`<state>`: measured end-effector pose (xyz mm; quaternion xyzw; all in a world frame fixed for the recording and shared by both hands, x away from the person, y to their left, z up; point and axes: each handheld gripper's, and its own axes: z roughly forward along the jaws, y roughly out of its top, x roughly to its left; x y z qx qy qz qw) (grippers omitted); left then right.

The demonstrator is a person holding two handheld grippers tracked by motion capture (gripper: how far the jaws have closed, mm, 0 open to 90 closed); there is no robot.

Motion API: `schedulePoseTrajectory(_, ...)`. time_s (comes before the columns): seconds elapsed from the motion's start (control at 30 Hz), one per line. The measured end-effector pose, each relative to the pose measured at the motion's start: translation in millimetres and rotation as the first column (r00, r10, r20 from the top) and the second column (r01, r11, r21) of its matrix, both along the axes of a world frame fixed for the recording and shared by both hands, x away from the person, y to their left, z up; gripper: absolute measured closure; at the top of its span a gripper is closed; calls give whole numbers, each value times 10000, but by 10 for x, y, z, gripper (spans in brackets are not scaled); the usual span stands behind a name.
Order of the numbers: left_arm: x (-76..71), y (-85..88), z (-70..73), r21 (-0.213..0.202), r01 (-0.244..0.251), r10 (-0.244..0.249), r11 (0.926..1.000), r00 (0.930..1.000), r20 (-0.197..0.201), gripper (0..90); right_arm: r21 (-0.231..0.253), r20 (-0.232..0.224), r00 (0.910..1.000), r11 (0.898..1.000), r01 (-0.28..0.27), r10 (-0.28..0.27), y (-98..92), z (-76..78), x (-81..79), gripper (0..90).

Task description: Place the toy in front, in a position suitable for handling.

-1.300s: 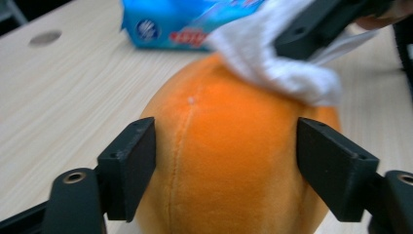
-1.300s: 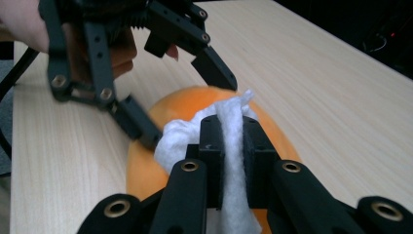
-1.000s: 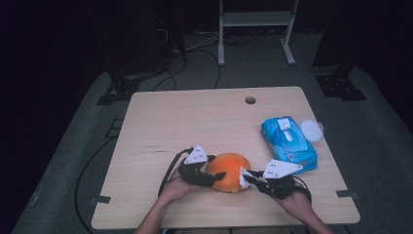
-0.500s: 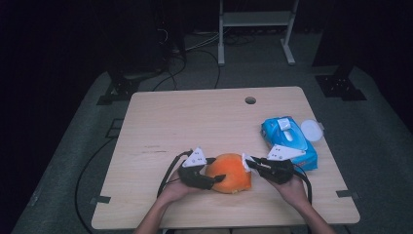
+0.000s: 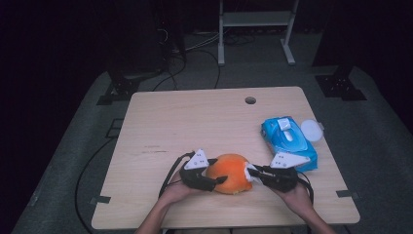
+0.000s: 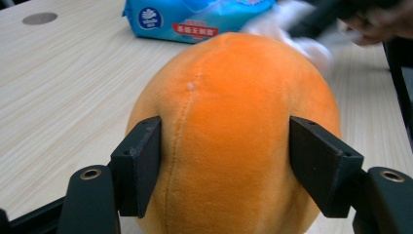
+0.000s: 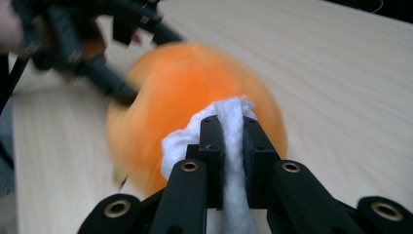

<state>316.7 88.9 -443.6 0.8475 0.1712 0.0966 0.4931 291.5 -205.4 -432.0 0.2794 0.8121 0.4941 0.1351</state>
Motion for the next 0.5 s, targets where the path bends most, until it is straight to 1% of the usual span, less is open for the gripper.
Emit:
schedulePoseTrajectory(0.07, -9, 14, -2, -13, 234, -234, 9997, 9997, 9, 312, 264, 27, 9999, 9995, 147, -148, 29, 30, 93, 807)
schedulePoseTrajectory(0.1, -20, 16, -3, -4, 383, -382, 9993, 9993, 51, 313, 431, -34, 9997, 9988, 250, -249, 29, 44, 134, 807)
schedulePoseTrajectory(0.13, -30, 11, -3, 10, 489, -489, 9988, 9987, 141, 313, 493, -33, 9995, 9983, 320, -318, 25, 53, 173, 807)
schedulePoseTrajectory(0.2, -45, -3, 1, 5, 378, -378, 9993, 9992, 156, 308, 431, -127, 9988, 9979, 480, -475, 4, 46, 226, 807)
schedulePoseTrajectory(0.27, -49, -17, 8, 7, 298, -298, 9996, 9994, 149, 293, 352, -211, 9986, 9981, 497, -490, -15, 32, 219, 807)
schedulePoseTrajectory(0.33, -63, -63, 21, 13, 188, -188, 9998, 9995, 237, 277, 379, -90, 9993, 9986, 372, -368, -1, 55, 159, 807)
schedulePoseTrajectory(0.4, -95, -129, 41, 124, 178, -183, 9998, 9990, 417, 272, 208, 232, 9996, 9997, 140, -144, 73, 103, 89, 807)
schedulePoseTrajectory(0.47, -136, -204, 64, 364, 269, -295, 9990, 9968, 748, 272, 184, 455, 9987, 9996, -235, 227, 186, 158, 39, 807)
schedulePoseTrajectory(0.5, -136, -204, 64, 364, 269, -295, 9990, 9968, 748, 272, 106, 611, 9967, 9985, -536, 528, 276, 189, 14, 807)
